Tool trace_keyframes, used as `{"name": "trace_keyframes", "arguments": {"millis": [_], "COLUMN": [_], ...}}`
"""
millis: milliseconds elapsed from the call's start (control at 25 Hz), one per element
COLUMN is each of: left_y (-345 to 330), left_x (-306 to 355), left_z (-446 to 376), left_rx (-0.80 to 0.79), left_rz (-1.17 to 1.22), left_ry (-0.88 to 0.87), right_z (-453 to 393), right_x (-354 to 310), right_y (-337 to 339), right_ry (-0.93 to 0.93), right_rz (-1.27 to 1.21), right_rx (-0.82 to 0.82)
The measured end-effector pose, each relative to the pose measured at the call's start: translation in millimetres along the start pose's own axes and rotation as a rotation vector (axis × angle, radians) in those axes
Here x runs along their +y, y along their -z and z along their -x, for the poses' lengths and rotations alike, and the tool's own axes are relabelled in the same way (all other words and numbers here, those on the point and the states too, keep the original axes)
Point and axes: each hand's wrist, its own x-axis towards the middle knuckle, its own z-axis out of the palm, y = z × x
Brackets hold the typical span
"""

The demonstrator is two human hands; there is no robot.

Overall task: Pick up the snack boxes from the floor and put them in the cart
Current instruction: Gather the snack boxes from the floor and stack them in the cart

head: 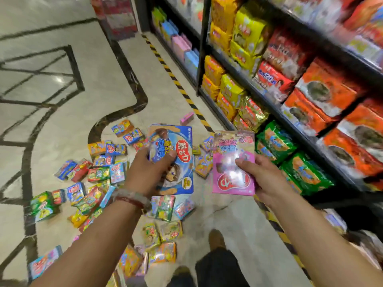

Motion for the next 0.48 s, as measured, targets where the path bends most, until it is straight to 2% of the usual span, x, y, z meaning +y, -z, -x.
{"name": "trace_keyframes", "arguments": {"millis": [120,240,480], "left_y": [14,13,-44], "left_x": [16,36,53], "left_z": [37,76,161], "left_rx": [-0.067,-0.227,-0.562], "left_rz": [0.002,-0.026,-0.050], "left_ry": [-0.070,-0.114,-0.072], "right_z": [56,117,248], "right_x": [15,22,38], "right_y": [2,16,84], "right_ry": [0.021,0.050,0.159], "right_rz": [-0.115,-0.210,-0.321], "right_rx": [0.079,0.181,0.455]}}
